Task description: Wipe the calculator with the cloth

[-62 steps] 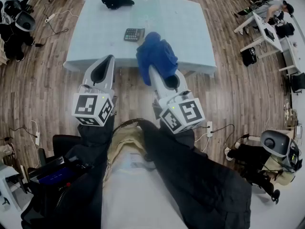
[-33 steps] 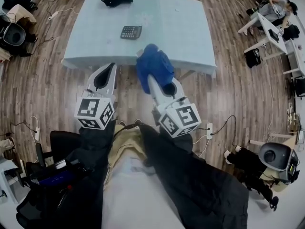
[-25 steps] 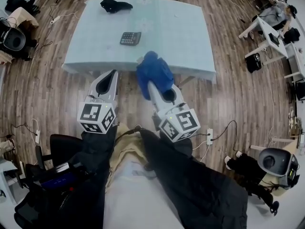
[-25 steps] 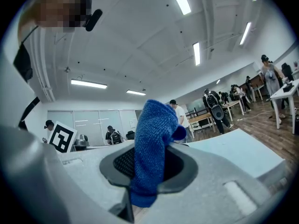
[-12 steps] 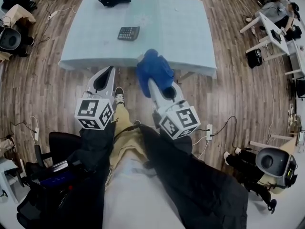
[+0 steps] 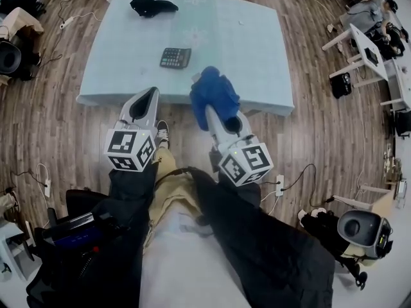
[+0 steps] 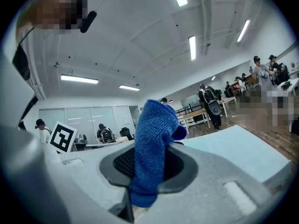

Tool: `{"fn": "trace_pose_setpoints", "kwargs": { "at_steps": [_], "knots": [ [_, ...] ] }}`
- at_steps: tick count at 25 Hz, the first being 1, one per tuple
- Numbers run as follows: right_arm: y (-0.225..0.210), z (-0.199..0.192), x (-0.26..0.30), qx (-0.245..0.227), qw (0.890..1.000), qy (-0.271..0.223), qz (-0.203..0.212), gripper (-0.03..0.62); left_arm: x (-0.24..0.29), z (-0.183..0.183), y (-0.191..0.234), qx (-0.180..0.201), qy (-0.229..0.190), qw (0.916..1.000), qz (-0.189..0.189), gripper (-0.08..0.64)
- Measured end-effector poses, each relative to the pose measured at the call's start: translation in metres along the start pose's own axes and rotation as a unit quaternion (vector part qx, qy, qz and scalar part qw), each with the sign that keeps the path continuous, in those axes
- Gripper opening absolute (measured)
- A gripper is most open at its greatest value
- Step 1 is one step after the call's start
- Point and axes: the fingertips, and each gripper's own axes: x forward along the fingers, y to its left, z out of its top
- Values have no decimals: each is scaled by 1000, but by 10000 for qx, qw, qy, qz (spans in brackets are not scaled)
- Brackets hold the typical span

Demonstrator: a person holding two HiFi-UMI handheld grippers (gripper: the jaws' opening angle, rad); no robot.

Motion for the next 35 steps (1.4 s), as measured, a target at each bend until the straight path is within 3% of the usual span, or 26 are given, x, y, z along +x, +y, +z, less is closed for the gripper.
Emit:
{"fn": "trace_pose_setpoints", "kwargs": {
  "at_steps": [13,27,30,35],
  "knots": [
    [-42,5,138,334,9987,240,-317,89,96,14,102,-108,480,9988,-61,0],
    [-95,-22,252,405,9917,894,-829,91,202,-23,181,-541,1208,9906,-342,0],
    [-128,-40,257,463,9884,1088,-952,91,229,-47,179,-613,1404,9877,-310,0],
    [-145,-62,253,512,9816,1400,-1191,94,225,-75,185,-748,1704,9824,-149,0]
  ]
}}
